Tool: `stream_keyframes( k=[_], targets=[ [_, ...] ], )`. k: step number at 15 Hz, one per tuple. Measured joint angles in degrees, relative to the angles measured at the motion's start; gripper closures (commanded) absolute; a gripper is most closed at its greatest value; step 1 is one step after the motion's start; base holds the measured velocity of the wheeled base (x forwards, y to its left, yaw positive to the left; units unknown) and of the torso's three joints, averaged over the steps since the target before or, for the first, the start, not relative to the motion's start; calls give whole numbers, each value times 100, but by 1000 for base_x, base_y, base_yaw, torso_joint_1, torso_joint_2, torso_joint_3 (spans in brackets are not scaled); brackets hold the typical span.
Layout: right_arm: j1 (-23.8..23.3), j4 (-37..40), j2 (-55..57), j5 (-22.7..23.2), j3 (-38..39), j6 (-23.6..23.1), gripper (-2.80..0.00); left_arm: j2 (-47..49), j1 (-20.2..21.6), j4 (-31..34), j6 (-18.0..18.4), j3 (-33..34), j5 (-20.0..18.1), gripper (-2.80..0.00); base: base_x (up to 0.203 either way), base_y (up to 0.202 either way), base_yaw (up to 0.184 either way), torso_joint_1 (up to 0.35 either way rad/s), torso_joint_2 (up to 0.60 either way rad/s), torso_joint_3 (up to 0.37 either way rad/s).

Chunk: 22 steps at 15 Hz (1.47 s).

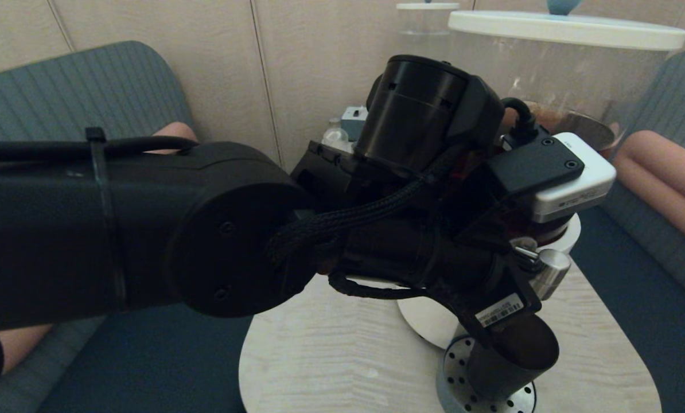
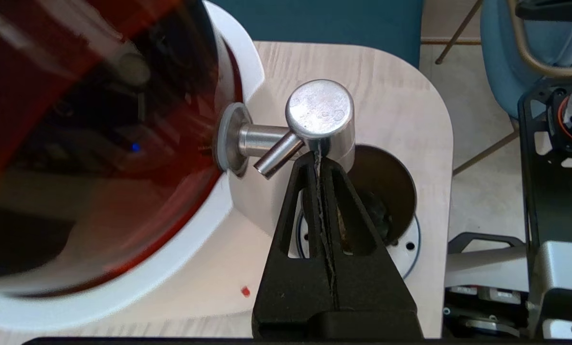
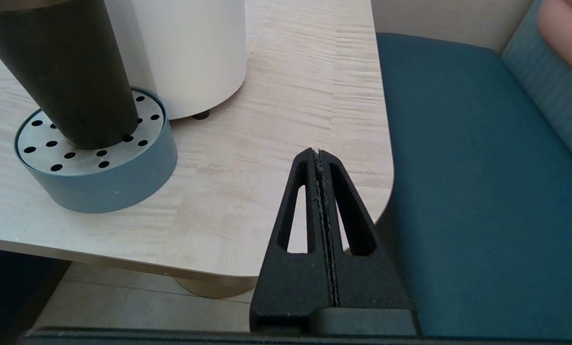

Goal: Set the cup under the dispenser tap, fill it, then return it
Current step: Turn off the faucet

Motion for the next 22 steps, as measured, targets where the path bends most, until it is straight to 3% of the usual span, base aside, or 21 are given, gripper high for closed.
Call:
stream_keyframes(
  k=[22],
  targets=[
    [0, 0, 0, -3, 0, 2, 0, 222, -2, -672, -18, -14, 13, 0, 0, 0, 0, 0, 0, 0]
  ],
)
